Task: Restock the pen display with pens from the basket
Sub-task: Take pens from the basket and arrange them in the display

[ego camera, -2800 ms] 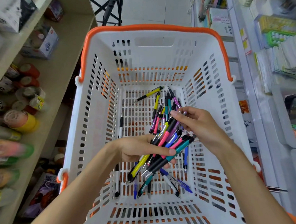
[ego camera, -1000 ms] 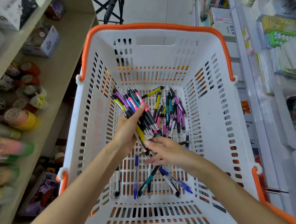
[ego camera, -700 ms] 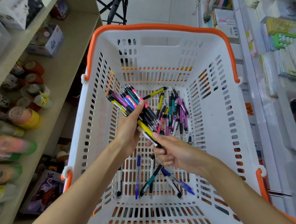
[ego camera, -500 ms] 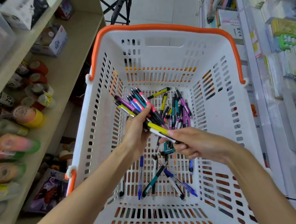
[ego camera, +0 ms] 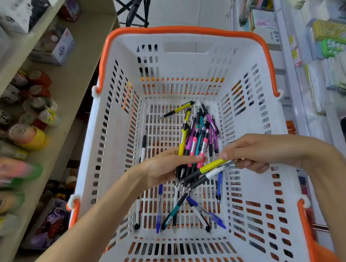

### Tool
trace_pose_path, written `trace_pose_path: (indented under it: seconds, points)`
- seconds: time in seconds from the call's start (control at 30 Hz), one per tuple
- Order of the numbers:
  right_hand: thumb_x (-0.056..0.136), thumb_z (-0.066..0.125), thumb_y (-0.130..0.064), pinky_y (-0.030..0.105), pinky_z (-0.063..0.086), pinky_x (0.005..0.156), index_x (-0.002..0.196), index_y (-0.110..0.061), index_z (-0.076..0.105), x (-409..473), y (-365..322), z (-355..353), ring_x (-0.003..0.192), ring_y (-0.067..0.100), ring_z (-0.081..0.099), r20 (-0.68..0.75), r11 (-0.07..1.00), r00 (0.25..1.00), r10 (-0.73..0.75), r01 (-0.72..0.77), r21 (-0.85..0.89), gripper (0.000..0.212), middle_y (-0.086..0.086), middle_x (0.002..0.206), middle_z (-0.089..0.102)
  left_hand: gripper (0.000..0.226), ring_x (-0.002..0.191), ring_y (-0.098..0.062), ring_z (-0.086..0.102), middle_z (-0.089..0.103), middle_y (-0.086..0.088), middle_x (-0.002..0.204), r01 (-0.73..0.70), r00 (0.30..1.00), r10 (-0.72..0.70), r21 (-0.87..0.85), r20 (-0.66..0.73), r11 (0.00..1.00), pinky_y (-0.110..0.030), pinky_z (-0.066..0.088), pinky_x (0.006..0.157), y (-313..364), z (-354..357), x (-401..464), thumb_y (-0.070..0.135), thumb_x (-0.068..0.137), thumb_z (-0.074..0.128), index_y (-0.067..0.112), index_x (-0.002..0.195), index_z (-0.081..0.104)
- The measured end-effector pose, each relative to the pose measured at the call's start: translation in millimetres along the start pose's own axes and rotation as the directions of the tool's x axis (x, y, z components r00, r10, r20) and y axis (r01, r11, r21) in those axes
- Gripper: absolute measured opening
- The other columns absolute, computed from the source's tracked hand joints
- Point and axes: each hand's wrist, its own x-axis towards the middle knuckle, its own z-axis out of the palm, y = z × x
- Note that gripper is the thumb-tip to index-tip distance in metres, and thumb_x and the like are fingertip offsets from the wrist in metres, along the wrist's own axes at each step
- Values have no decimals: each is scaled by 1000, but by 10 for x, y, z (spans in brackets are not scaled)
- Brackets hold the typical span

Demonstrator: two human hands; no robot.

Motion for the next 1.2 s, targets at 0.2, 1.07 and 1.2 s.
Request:
trace_pose_path:
  seconds: [0.2, 1.07, 1.2]
  points:
    - [96, 52, -27, 18, 21, 43, 88, -12, 56, 245, -30, 18, 43, 7, 23, -118, 999, 993, 8, -3, 42, 17, -3, 58, 35, 32, 106, -26, 67, 69, -12, 114, 29, 985, -16, -74, 171, 997, -37, 55, 89, 32, 0, -47, 19, 89, 58, 12, 121, 56]
    - [93, 49, -44, 21, 50, 74, 139, -26, 36, 426, 105, 73, 92, 5, 60, -189, 963, 979, -77, 122, 239, 51, -12, 110, 56, 2, 97, -5, 54, 61, 11, 93, -130, 992, 121, 378, 45, 917, -33, 33, 104, -72, 23, -12, 32, 90, 58, 30, 89, 58]
    - [100, 32, -43, 23, 50, 85, 146, -26, 30, 448, 12, 46, 108, 7, 59, -379, 791, 908, -176, 360, 495, 50, -7, 129, 53, 27, 107, -5, 53, 61, 20, 90, -168, 984, 132, 393, 118, 904, -43, 25, 111, -103, 61, -40, 49, 90, 53, 24, 81, 59]
